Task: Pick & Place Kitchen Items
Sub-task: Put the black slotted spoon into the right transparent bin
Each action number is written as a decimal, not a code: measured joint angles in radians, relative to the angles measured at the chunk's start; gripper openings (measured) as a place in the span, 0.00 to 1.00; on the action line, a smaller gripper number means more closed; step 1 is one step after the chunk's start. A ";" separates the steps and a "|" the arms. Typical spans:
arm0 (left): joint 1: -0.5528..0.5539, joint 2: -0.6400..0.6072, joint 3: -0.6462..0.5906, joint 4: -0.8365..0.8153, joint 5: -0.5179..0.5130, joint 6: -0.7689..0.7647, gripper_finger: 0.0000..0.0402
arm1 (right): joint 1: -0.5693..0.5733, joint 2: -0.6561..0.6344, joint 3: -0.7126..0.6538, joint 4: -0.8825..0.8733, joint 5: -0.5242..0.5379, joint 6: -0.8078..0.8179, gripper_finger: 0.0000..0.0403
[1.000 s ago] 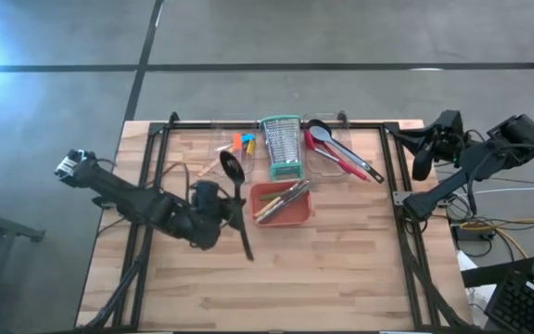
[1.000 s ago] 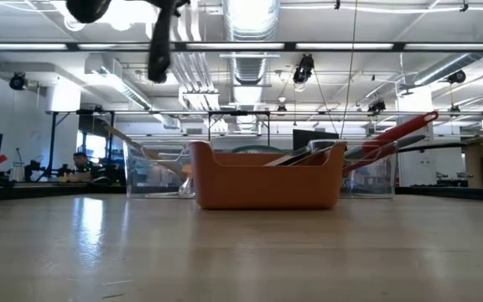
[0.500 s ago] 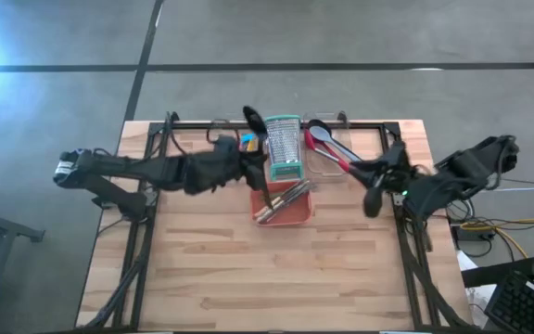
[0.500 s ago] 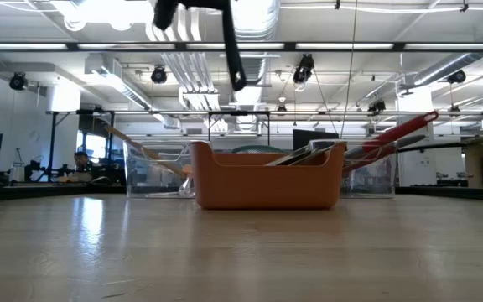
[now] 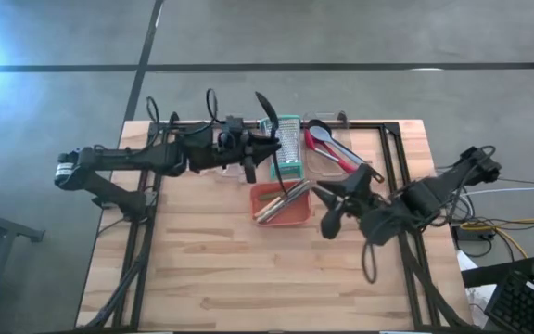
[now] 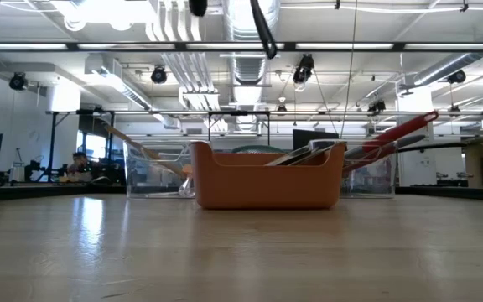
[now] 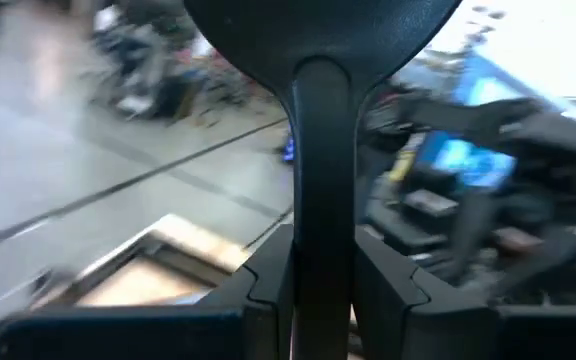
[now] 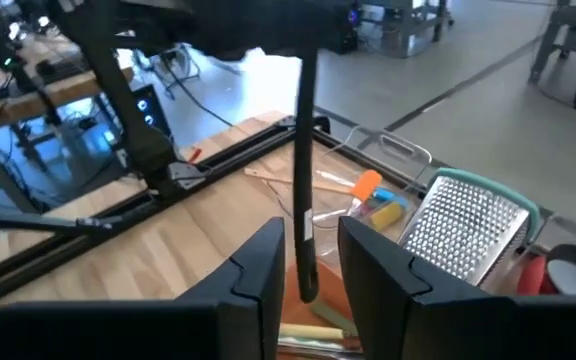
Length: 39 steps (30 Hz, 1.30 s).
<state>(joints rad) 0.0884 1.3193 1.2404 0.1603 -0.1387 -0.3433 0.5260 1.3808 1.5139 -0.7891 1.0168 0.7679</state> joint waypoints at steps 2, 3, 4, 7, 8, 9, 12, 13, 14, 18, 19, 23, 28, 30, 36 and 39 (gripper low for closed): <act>0.000 0.000 0.000 0.043 0.061 0.020 0.18 | -0.008 0.019 0.000 0.013 0.004 0.031 0.24; 0.000 0.000 0.000 0.057 0.094 0.021 0.18 | -0.013 0.027 0.000 0.021 0.003 0.045 0.25; 0.000 0.000 0.000 0.068 0.133 0.025 0.18 | -0.018 0.032 0.000 0.024 0.003 0.058 0.26; 0.001 0.000 0.000 0.083 0.240 0.070 0.18 | -0.033 0.037 0.000 0.037 -0.008 0.096 0.30; 0.001 0.000 0.000 0.090 0.263 0.083 0.18 | -0.039 0.036 0.000 0.050 -0.029 0.100 0.31; 0.001 0.006 0.000 0.103 0.273 0.084 0.18 | -0.044 0.035 0.000 0.064 -0.056 0.098 0.33; 0.002 0.024 0.000 0.156 0.299 0.073 0.18 | -0.062 0.034 0.000 0.115 -0.141 0.073 0.37; 0.002 0.033 0.000 0.187 0.316 0.072 0.18 | -0.067 0.034 0.000 0.135 -0.159 0.055 0.39; 0.002 0.042 0.000 0.210 0.327 0.069 0.18 | -0.072 0.034 0.000 0.154 -0.170 0.031 0.41; 0.005 0.074 0.000 0.285 0.360 0.017 0.18 | -0.087 0.034 0.000 0.195 -0.177 -0.050 0.47; 0.006 0.082 0.001 0.293 0.368 0.006 0.18 | -0.090 0.035 0.000 0.201 -0.178 -0.062 0.48; 0.007 0.115 0.024 0.323 0.416 -0.022 0.18 | -0.105 0.035 0.000 0.205 -0.180 -0.077 0.51; 0.008 0.160 0.080 0.337 0.464 -0.026 0.18 | -0.122 0.035 0.000 0.205 -0.191 -0.080 0.52; 0.008 0.180 0.102 0.335 0.485 -0.027 0.18 | -0.127 0.035 0.000 0.204 -0.191 -0.080 0.52; 0.010 0.230 0.168 0.336 0.530 -0.026 0.18 | -0.127 0.035 0.000 0.205 -0.192 -0.079 0.47; 0.010 0.250 0.185 0.335 0.549 -0.026 0.18 | -0.127 0.035 0.000 0.205 -0.193 -0.077 0.41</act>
<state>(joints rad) 0.0987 1.5693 1.4250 0.4951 0.4106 -0.3698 0.3988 1.4155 1.5143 -0.5838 0.8241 0.6904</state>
